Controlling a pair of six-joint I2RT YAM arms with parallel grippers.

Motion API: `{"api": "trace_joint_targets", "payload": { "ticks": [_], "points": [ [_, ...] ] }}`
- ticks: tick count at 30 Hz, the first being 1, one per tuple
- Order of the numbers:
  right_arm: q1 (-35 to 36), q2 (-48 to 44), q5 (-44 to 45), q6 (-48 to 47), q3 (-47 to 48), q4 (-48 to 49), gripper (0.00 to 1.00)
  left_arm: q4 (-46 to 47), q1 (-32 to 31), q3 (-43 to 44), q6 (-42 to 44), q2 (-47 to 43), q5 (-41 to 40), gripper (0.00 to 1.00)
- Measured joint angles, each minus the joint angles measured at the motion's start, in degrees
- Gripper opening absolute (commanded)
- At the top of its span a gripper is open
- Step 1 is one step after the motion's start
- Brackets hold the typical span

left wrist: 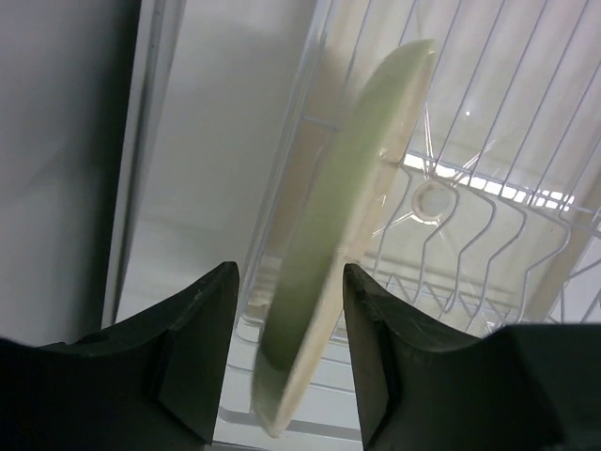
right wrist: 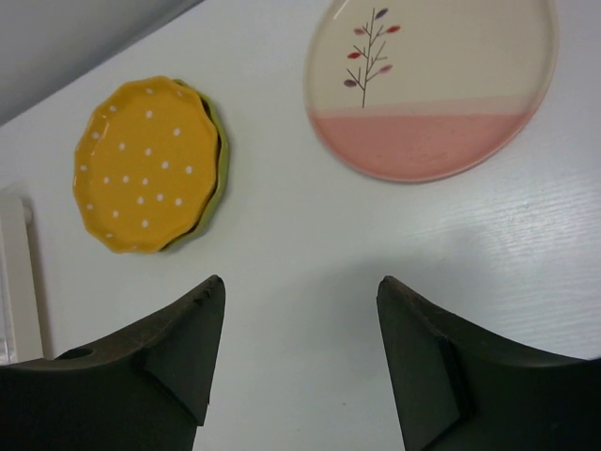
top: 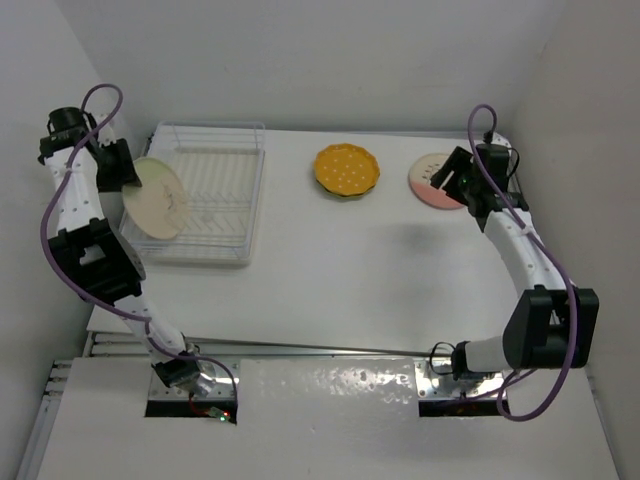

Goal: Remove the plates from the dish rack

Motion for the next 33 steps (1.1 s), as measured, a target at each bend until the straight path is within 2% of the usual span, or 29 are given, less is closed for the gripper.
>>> {"api": "trace_joint_targets", "payload": {
  "ticks": [4, 5, 7, 9, 20, 28, 33],
  "points": [
    [0.0, -2.25, 0.74, -0.24, 0.0, 1.03, 0.65, -1.25, 2.84, 0.2, -0.92, 1.46, 4.76, 0.3],
    [0.0, -2.62, 0.81, -0.28, 0.0, 1.27, 0.65, -1.4, 3.15, 0.2, -1.11, 1.57, 6.08, 0.2],
    [0.0, -3.15, 0.87, -0.33, 0.0, 1.73, 0.65, -1.81, 3.15, 0.66, 0.66, 1.6, 7.58, 0.08],
    [0.0, -3.28, 0.87, -0.31, 0.0, 2.25, 0.65, -3.32, 2.86, 1.88, 4.11, 1.6, 8.26, 0.0],
    [0.02, -4.5, 0.85, -0.13, -0.59, 3.91, 0.64, -8.26, 1.88, 7.56, 4.57, 3.43, 9.64, 0.0],
    [0.37, -6.69, 0.61, -0.17, -1.97, 6.1, 0.64, -2.14, -3.63, 9.97, 6.21, -0.44, 3.54, 0.0],
    [0.37, -7.78, 0.15, -0.2, -2.8, 6.95, 0.62, -0.17, -6.86, 12.61, 6.88, -3.02, 2.6, 0.0]
  ]
}}
